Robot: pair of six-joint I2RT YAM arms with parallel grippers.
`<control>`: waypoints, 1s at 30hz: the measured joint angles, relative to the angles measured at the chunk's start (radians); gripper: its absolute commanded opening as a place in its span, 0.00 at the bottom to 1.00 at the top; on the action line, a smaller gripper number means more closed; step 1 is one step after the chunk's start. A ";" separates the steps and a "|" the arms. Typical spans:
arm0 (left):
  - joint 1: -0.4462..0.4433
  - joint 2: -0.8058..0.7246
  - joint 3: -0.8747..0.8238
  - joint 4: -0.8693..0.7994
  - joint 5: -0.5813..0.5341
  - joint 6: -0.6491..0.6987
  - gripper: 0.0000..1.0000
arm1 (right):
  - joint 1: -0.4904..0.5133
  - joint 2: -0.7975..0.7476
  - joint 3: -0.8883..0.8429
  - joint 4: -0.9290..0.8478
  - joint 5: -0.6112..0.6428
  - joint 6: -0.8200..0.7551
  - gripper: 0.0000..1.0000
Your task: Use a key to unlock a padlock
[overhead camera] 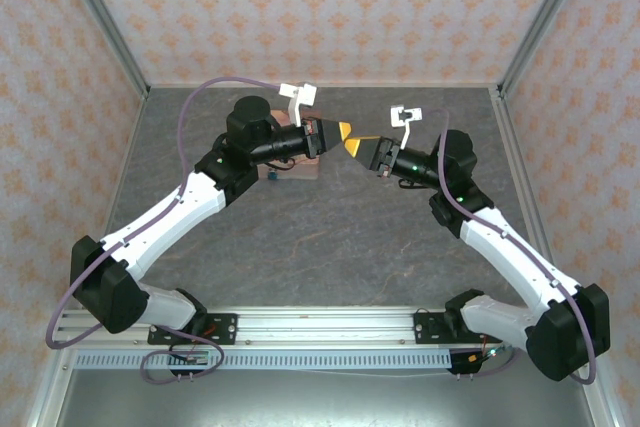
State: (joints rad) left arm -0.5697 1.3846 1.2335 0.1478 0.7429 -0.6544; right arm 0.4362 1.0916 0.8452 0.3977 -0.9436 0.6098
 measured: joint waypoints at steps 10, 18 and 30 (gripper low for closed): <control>0.000 0.000 0.000 0.002 0.000 0.000 0.00 | 0.000 0.006 0.000 -0.001 0.005 0.004 0.09; 0.001 0.000 0.000 0.002 0.001 0.000 0.00 | 0.000 0.007 0.000 0.000 0.012 0.010 0.19; 0.001 0.000 0.000 0.002 0.000 0.000 0.00 | 0.000 0.027 0.000 0.024 0.011 0.030 0.20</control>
State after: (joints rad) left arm -0.5690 1.3846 1.2335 0.1501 0.7429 -0.6544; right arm 0.4362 1.1191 0.8452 0.4217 -0.9325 0.6395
